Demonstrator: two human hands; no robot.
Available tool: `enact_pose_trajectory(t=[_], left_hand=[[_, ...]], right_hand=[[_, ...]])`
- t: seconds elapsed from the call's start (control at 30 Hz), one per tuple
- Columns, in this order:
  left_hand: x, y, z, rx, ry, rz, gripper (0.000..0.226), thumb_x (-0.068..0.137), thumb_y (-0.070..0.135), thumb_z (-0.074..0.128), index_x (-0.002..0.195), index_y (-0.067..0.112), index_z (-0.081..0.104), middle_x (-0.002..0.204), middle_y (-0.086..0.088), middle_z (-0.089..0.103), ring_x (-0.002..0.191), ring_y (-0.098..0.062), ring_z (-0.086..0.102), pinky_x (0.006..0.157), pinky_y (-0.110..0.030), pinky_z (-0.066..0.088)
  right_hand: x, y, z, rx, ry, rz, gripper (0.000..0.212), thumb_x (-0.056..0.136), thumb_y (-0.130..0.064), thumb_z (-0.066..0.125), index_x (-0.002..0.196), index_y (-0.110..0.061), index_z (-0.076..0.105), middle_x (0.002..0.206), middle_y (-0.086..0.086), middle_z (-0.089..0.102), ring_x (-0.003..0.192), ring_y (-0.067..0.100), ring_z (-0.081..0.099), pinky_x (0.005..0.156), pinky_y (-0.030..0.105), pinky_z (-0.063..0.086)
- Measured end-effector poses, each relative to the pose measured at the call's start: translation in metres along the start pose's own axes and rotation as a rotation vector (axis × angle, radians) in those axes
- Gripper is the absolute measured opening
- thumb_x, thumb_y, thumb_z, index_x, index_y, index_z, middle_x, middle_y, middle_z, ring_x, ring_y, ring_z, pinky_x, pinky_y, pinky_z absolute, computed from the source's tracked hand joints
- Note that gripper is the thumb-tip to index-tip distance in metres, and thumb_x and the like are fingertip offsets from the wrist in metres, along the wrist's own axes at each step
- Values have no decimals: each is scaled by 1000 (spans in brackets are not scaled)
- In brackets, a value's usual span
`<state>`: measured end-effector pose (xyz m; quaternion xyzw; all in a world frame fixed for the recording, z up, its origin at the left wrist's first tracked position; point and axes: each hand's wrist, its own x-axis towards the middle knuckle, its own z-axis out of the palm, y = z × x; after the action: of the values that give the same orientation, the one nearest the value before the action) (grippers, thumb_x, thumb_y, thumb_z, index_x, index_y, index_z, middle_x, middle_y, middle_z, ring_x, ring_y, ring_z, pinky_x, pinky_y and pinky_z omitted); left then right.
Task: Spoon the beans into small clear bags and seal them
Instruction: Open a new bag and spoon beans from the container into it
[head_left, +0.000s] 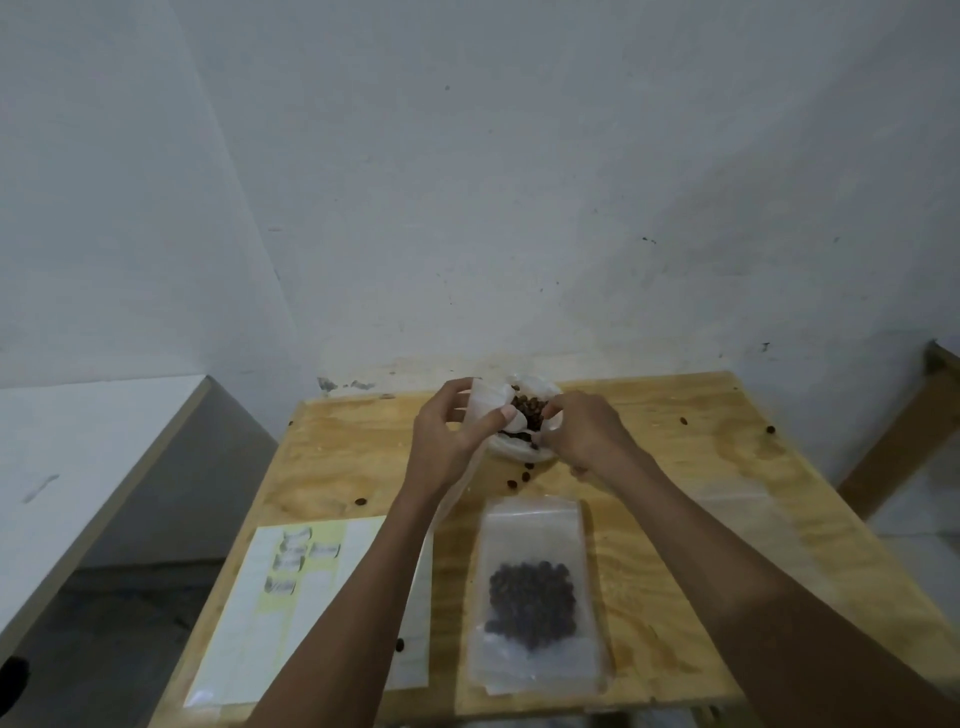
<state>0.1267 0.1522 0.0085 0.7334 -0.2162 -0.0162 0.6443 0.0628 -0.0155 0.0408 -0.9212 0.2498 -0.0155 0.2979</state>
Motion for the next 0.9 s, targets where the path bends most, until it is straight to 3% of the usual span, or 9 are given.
enact_pose_trajectory(t=[0.17, 0.23, 0.33, 0.5, 0.63, 0.73, 0.8, 0.9], left_hand=[[1, -3, 4, -35, -54, -39, 53, 75, 51, 80, 121, 27, 69, 112, 7, 75, 100, -11, 70, 74, -25, 56], [4, -4, 3, -66, -56, -52, 52, 75, 50, 81, 119, 26, 70, 111, 5, 76, 101, -17, 71, 80, -37, 60], [7, -2, 2, -130, -61, -76, 51, 74, 51, 80, 116, 23, 72, 109, -1, 77, 102, -24, 72, 86, -51, 60], [10, -2, 4, -152, -80, -84, 53, 73, 53, 79, 115, 22, 72, 108, -1, 77, 100, -23, 73, 82, -50, 62], [11, -3, 3, -153, -80, -100, 53, 71, 55, 79, 114, 24, 72, 108, 0, 77, 100, -19, 73, 78, -40, 60], [12, -2, 5, -169, -88, -131, 51, 73, 53, 80, 114, 24, 72, 106, 0, 77, 98, -20, 74, 80, -47, 62], [14, 0, 6, -193, -86, -151, 38, 83, 40, 79, 113, 18, 71, 98, 5, 78, 92, -14, 75, 81, -47, 62], [18, 5, 10, -244, -38, -168, 16, 96, 21, 67, 92, 5, 65, 73, 15, 71, 72, -3, 68, 73, -31, 60]], right_hand=[[5, 0, 10, -7, 63, 16, 20, 92, -7, 70, 110, -12, 78, 117, 11, 72, 100, 28, 71, 82, 32, 59], [7, 3, 5, -57, 46, 11, 19, 91, -4, 66, 102, -10, 81, 112, 11, 75, 96, 27, 71, 85, 36, 61], [9, 6, -2, -142, -21, -33, 27, 89, -3, 61, 106, -11, 80, 117, 11, 73, 102, 29, 70, 89, 43, 60], [11, 12, -4, -194, 147, -13, 30, 92, -10, 62, 109, -25, 80, 111, 4, 75, 96, 26, 69, 75, 35, 60], [8, 18, -4, -241, 275, -14, 37, 92, -9, 60, 121, -27, 75, 114, 5, 75, 101, 29, 69, 68, 29, 47], [3, 21, 1, -250, 266, -20, 40, 90, -4, 59, 119, -26, 76, 113, 5, 74, 101, 29, 69, 68, 29, 43], [1, 22, 4, -198, 236, -16, 36, 90, -9, 61, 117, -27, 77, 112, 4, 75, 99, 28, 69, 68, 28, 44], [-1, 18, 8, -82, 179, 11, 28, 93, -13, 59, 99, -28, 81, 97, -1, 78, 82, 22, 70, 61, 29, 52]])
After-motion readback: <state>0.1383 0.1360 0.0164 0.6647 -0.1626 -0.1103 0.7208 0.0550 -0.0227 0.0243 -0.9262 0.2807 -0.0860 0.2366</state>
